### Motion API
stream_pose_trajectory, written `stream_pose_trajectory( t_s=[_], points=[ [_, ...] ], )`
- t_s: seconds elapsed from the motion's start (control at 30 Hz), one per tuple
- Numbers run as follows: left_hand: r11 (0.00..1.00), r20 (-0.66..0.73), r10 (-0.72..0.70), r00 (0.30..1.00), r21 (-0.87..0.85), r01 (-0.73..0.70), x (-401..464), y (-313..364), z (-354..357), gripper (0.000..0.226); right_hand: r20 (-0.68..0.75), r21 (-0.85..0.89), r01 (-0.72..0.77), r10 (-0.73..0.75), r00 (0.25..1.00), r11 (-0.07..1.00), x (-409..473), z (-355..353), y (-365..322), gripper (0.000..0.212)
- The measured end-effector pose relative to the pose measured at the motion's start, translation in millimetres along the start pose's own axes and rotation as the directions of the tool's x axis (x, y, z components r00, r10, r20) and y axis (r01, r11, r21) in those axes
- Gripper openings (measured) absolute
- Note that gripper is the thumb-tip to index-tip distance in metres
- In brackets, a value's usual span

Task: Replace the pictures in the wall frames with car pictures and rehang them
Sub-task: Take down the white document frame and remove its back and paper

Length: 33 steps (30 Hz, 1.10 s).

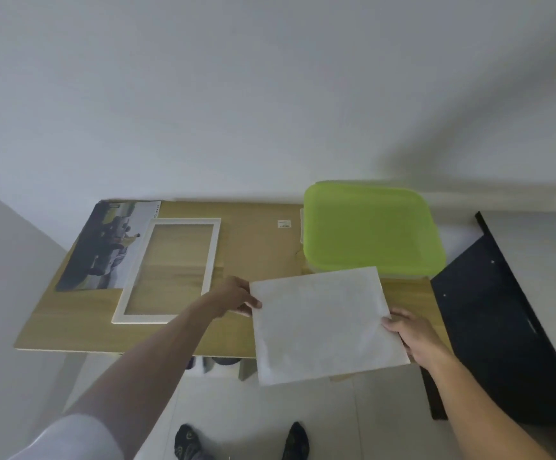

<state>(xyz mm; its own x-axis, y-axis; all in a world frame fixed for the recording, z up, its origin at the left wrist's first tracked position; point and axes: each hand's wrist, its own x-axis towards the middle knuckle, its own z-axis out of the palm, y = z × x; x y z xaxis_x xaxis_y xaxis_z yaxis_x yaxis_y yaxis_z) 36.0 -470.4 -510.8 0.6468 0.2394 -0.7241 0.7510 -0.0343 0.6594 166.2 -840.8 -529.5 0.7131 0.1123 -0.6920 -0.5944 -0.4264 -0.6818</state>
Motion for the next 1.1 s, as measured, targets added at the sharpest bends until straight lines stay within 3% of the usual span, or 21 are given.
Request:
stream_pose_trajectory(
  t_s=[0.17,0.4,0.47,0.57,0.67,0.73,0.8,0.9,1.1],
  points=[
    [0.98,-0.143,0.032,0.989,-0.19,-0.059,11,11,61,0.011,-0.09,-0.058,-0.004,-0.002,0.996,0.998,-3,-36,16,0.025],
    [0.977,-0.305,0.027,0.952,-0.193,-0.089,48,24,120,0.025,-0.274,-0.243,0.02,-0.088,0.958,0.97,8,-54,21,0.038],
    [0.992,-0.359,0.047,0.932,-0.094,-0.086,47,33,131,0.033,-0.297,-0.307,0.039,-0.134,0.945,0.951,13,-56,18,0.038],
    [0.952,-0.426,0.245,0.871,0.277,-0.132,32,38,144,0.046,-0.268,-0.452,0.056,-0.195,0.943,0.89,18,-55,18,0.045],
    [0.762,-0.3,0.472,0.829,0.611,-0.213,20,22,156,0.056,-0.227,-0.71,0.083,-0.339,0.913,0.7,20,-45,25,0.051],
    [0.651,-0.143,0.49,0.86,0.716,-0.251,16,7,166,0.061,-0.136,-0.849,0.122,-0.436,0.889,0.514,21,-33,32,0.061],
    [0.531,0.018,0.475,0.88,0.791,-0.303,16,-6,174,0.064,-0.03,-0.89,0.185,-0.46,0.887,0.416,22,-21,38,0.064],
    [0.379,0.145,0.47,0.871,0.857,-0.348,18,-13,183,0.065,0.045,-0.91,0.216,-0.433,0.9,0.353,22,-11,41,0.062],
    [0.378,0.158,0.479,0.863,0.85,-0.366,27,-11,186,0.063,0.031,-0.912,0.199,-0.422,0.906,0.36,24,-19,38,0.062]
  ],
)
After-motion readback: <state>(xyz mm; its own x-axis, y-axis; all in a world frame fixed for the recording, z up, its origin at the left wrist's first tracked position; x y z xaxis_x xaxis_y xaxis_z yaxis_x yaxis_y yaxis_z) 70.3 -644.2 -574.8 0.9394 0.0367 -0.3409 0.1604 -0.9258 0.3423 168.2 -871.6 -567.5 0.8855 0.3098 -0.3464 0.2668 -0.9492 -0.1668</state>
